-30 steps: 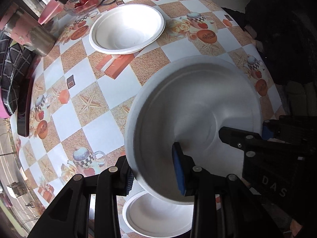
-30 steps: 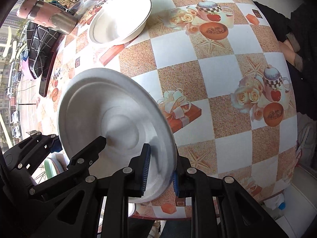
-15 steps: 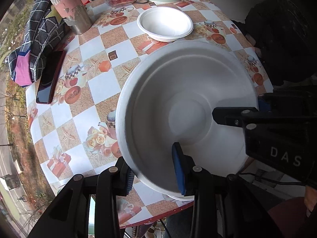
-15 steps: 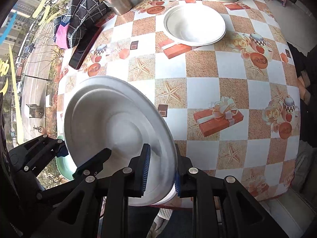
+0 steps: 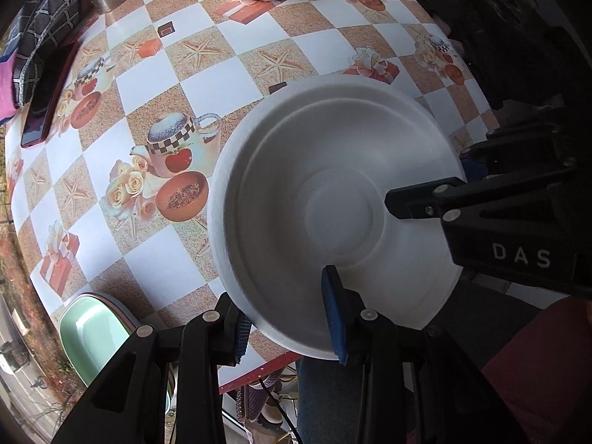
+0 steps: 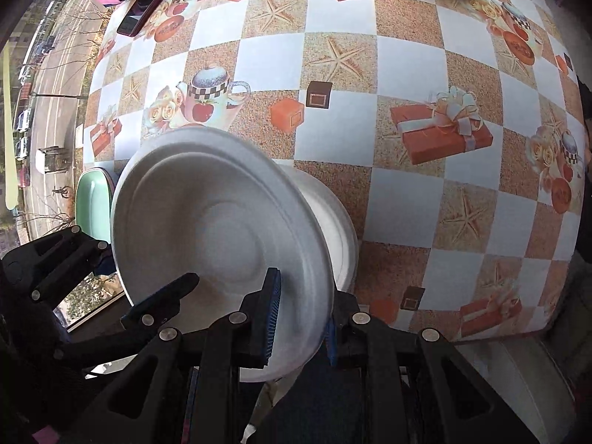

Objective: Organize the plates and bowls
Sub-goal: 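Carry the second bowl with both grippers and lower it into the first bowl, then open both grippers and lift them off the bowl stack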

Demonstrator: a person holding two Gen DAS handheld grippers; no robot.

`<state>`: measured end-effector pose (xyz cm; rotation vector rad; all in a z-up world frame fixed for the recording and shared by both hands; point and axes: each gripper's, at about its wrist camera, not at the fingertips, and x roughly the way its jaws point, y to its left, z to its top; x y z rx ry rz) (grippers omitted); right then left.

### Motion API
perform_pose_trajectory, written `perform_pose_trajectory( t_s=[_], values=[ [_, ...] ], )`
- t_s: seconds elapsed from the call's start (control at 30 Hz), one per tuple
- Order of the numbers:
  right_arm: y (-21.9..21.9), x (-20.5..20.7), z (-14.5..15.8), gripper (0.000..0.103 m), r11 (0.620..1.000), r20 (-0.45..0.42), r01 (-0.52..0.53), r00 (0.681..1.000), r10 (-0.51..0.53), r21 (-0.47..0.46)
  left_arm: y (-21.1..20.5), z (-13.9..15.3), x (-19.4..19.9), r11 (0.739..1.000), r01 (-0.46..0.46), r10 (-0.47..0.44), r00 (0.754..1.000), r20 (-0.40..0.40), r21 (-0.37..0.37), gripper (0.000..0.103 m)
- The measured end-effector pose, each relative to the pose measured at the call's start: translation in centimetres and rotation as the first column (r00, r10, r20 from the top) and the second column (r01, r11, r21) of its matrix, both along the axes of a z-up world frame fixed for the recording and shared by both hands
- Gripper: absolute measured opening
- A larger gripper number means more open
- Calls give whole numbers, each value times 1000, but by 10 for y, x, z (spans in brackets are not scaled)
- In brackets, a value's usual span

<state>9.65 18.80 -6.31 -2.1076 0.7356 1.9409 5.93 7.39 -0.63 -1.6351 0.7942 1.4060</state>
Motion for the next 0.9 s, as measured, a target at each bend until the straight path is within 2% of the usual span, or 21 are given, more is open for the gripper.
perform_pose_trajectory(
  t_s=[0.17, 0.27, 0.33, 0.37, 0.4, 0.43, 0.47, 0.53, 0.67, 0.9],
  values=[
    [2, 7, -11, 24, 1000, 38, 13, 999, -11, -27, 3, -8, 5, 1000, 8, -8, 1000, 14, -7, 41],
    [2, 9, -19, 24, 998, 52, 25, 998, -22, -65, 4, -12, 7, 1000, 16, -16, 1000, 5, -14, 54],
    [5, 11, -22, 25, 996, 58, 47, 997, -43, -77, 4, -12, 6, 1000, 20, -20, 1000, -20, -21, 68],
    [9, 12, -22, 36, 995, 57, 64, 997, -60, -75, 3, -11, 5, 1000, 13, -13, 999, -32, -19, 70],
    [14, 14, -21, 62, 994, 50, 85, 995, -81, -73, 1, -10, 1, 1000, -2, 2, 999, -35, -14, 70],
    [21, 16, -19, 75, 992, 39, 109, 994, -107, -70, -1, -9, -3, 1000, -22, 22, 999, -29, -6, 71],
    [28, 18, -16, 83, 989, 23, 135, 991, -134, -66, -4, -7, -8, 999, -45, 45, 999, -24, 0, 72],
    [42, 22, -12, 83, 983, 7, 175, 985, -175, -53, -11, -5, -19, 996, -90, 90, 995, -33, 2, 78],
    [69, 34, -18, 83, 966, 47, 259, 965, -259, 4, -20, -5, -42, 990, -141, 139, 988, -71, -23, 78],
    [98, 56, -31, 83, 935, 88, 353, 932, -352, 4, -15, -2, -76, 981, -190, 184, 973, -136, -29, 78]
  ],
)
